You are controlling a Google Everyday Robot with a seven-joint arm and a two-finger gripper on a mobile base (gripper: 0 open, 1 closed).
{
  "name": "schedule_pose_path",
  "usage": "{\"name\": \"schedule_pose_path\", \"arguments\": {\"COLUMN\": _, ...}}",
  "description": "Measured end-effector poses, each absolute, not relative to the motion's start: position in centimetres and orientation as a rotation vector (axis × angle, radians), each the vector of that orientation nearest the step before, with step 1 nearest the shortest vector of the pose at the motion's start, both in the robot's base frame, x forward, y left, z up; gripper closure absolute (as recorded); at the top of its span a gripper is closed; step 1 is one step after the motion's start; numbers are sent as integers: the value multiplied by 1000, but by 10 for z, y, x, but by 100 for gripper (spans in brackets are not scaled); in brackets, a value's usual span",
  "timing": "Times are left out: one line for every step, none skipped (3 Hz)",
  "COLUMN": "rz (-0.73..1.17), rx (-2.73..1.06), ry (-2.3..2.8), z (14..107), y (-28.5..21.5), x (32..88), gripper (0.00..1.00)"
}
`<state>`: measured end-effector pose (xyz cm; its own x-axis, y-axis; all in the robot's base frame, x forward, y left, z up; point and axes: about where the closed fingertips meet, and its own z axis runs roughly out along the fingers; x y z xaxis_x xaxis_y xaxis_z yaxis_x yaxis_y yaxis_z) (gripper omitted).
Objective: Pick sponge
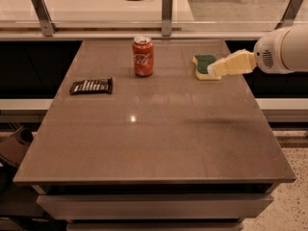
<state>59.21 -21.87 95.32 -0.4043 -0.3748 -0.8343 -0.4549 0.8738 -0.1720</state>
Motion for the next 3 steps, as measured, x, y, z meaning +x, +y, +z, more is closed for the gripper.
{"name": "schedule_pose_path", "arguments": {"rz": 150, "rx": -640, "ry": 1976, "z": 943, "y": -212, "x": 618, "gripper": 0}}
{"name": "schedule_pose_path", "arguments": {"rz": 219, "rx": -662, "ry": 1898, "z": 930, "y": -202, "x": 645, "gripper": 0}}
{"name": "schedule_pose_path", "arguments": {"rz": 286, "rx": -668, "ry": 1852, "z": 912, "y": -189, "x": 669, "gripper": 0}}
